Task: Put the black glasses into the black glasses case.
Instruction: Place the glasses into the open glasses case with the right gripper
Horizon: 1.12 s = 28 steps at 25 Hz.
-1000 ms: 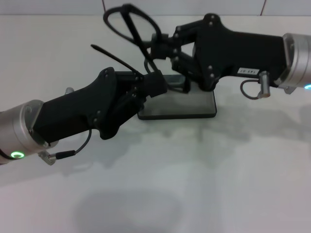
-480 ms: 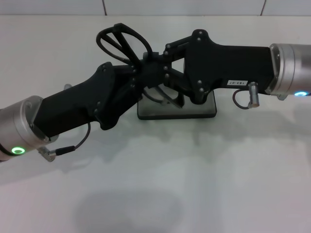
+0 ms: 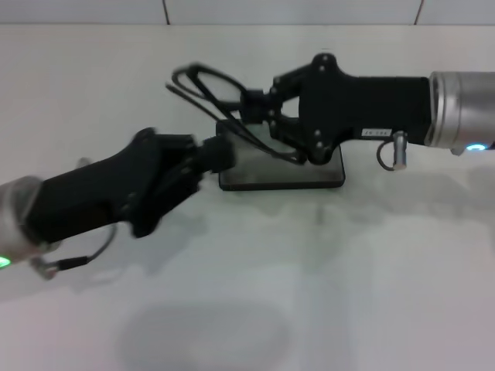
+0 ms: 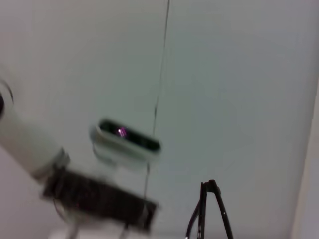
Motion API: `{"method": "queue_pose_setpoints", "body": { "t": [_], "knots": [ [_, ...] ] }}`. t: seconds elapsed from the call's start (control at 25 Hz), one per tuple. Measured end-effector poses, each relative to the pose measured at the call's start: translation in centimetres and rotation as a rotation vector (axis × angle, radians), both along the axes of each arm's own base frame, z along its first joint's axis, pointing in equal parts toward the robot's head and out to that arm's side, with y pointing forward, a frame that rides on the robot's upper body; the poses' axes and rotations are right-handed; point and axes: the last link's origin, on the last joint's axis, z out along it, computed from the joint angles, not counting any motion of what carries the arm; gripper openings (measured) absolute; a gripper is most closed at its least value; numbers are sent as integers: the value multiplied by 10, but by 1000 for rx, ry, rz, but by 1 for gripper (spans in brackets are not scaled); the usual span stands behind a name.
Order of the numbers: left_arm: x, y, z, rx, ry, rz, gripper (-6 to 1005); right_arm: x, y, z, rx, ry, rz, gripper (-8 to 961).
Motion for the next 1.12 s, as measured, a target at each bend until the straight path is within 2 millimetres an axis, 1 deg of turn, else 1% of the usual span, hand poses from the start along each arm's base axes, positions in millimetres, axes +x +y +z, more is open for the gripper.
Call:
{"method": "queue_pose_setpoints", "body": {
  "t": [0.12,0.16,0.28,0.4,0.52,0.68,0.72,0.76,0.96,1.12],
  "knots": [
    [-20,-9,16,42,13,59,32,5,-2,-3,48,-127,7,74],
    [-30,-12,24,80,7,101,32,6,-4,-5,64,-169,13,75],
    [-44,-20,37,149,-8,169,33,6,-12,-16,156,-355,47,75],
    [-53,-28,45,201,-13,206,33,1,-16,-28,252,-484,86,75],
    [-54,-30,46,210,-17,211,33,-2,-16,-37,301,-553,118,75],
    [-51,-27,43,201,-17,205,33,1,-9,-47,398,-633,140,75],
    [-49,-25,41,199,-19,198,33,1,-9,-47,398,-633,140,75],
    [-48,-25,40,199,-19,198,33,5,-5,-50,445,-664,141,75],
    [-46,-22,39,195,-21,195,33,10,3,-55,515,-689,138,76],
    [-45,-20,38,191,-24,193,33,15,6,-59,535,-715,144,76]
  ]
}}
